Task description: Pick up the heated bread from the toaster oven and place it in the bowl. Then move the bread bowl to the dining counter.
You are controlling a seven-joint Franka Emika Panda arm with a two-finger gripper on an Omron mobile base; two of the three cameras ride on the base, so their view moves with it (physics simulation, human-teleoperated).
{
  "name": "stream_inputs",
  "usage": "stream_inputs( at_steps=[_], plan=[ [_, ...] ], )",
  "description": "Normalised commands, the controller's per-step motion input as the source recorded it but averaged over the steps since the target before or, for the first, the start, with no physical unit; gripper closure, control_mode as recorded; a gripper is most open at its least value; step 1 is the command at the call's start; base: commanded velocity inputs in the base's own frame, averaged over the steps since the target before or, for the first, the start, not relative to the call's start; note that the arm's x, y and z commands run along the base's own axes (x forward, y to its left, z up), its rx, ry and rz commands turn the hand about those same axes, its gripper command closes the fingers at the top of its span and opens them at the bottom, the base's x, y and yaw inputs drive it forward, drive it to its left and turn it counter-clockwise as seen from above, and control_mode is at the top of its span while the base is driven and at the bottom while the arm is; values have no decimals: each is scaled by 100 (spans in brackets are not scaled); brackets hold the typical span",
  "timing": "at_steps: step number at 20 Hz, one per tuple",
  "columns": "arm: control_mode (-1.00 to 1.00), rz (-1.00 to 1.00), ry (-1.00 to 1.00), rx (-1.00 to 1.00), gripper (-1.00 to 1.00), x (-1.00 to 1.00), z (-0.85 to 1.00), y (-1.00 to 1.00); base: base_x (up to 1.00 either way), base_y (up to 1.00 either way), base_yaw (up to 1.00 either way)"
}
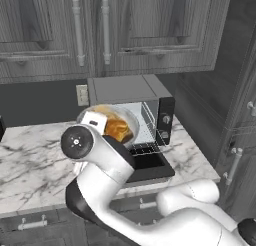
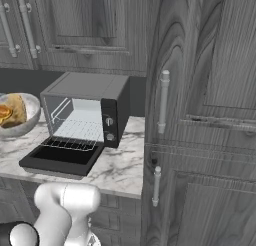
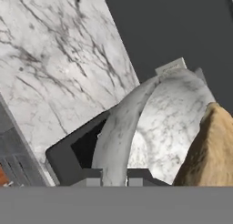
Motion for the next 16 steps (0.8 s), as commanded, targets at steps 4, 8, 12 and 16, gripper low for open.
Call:
stream_inputs(
  at_steps=[4, 8, 12, 16],
  plan=[
    [-100, 15, -11, 2, 100, -24, 28, -62, 0, 0, 0],
    [-100, 25, -4, 9, 100, -24, 19, -66, 0, 0, 0],
    [100, 10, 2, 5, 100, 4, 9, -26, -6, 0, 5],
    [100, 0, 0, 0, 100, 0, 0, 0, -91, 0, 51]
  ],
)
